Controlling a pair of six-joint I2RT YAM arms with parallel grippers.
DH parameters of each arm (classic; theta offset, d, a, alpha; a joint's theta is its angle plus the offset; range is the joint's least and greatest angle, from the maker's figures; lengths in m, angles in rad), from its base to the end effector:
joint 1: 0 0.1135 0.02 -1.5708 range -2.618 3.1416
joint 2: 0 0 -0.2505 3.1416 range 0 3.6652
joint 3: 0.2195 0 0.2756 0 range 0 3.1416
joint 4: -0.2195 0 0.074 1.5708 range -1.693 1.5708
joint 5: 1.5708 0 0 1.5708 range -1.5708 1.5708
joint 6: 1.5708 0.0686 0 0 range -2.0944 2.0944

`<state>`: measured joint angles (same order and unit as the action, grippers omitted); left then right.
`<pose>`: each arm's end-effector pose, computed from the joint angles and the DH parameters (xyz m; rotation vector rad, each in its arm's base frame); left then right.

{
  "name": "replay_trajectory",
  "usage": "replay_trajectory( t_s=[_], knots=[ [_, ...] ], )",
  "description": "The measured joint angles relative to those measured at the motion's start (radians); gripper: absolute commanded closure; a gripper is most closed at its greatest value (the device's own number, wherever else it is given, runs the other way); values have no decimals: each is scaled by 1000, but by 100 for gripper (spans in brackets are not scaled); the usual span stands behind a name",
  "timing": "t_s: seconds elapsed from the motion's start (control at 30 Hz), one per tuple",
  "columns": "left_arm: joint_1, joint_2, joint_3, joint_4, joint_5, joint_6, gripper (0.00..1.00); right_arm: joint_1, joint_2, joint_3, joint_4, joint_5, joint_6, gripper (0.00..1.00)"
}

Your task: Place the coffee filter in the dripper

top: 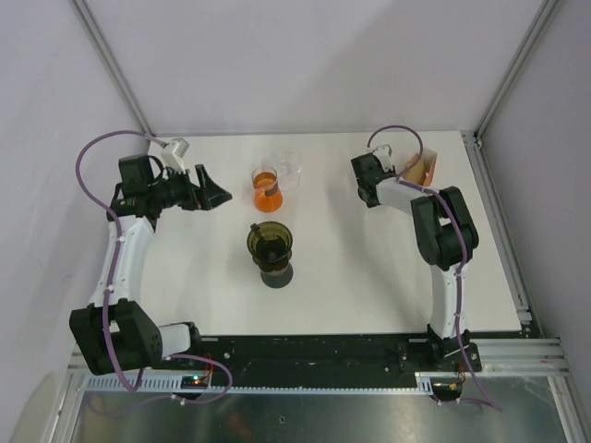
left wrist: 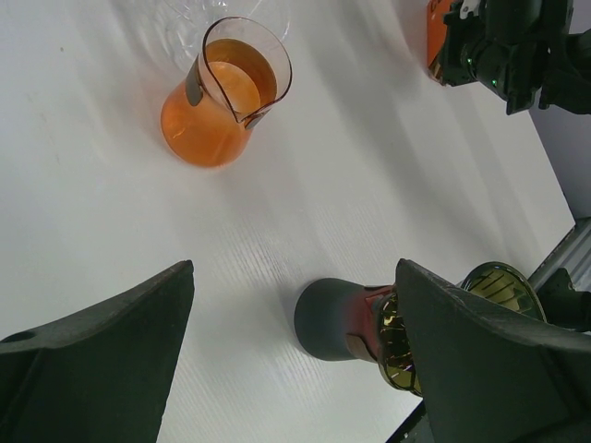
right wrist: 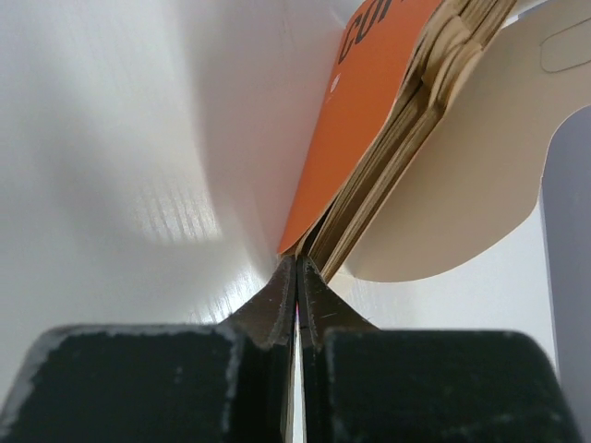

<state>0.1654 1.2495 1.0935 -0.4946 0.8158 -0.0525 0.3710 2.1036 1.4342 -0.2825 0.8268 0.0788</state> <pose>0.3162 0.0021 0.2954 0.2140 2.0906 -0.8292 0.4519 0.1217 0.1113 -0.0153 2.2736 -0.8023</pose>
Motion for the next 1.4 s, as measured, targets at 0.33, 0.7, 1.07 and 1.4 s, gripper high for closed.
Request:
replay_trajectory(
  t_s=[0.33, 0.7, 1.07, 1.4],
  knots=[
    [5, 0, 0, 0, 1, 0, 6, 1, -145, -81, -23, -111, 71, 100],
    [12, -3, 0, 0, 8, 0, 6, 53, -299, -220, -73, -209, 131, 100],
    [13, -32, 0, 0, 8, 0, 7, 124, -533, -309, -159, -310, 148, 100],
    [14, -63, 0, 0, 48, 31, 14, 230, -792, -316, -201, -600, -2, 100]
  ],
)
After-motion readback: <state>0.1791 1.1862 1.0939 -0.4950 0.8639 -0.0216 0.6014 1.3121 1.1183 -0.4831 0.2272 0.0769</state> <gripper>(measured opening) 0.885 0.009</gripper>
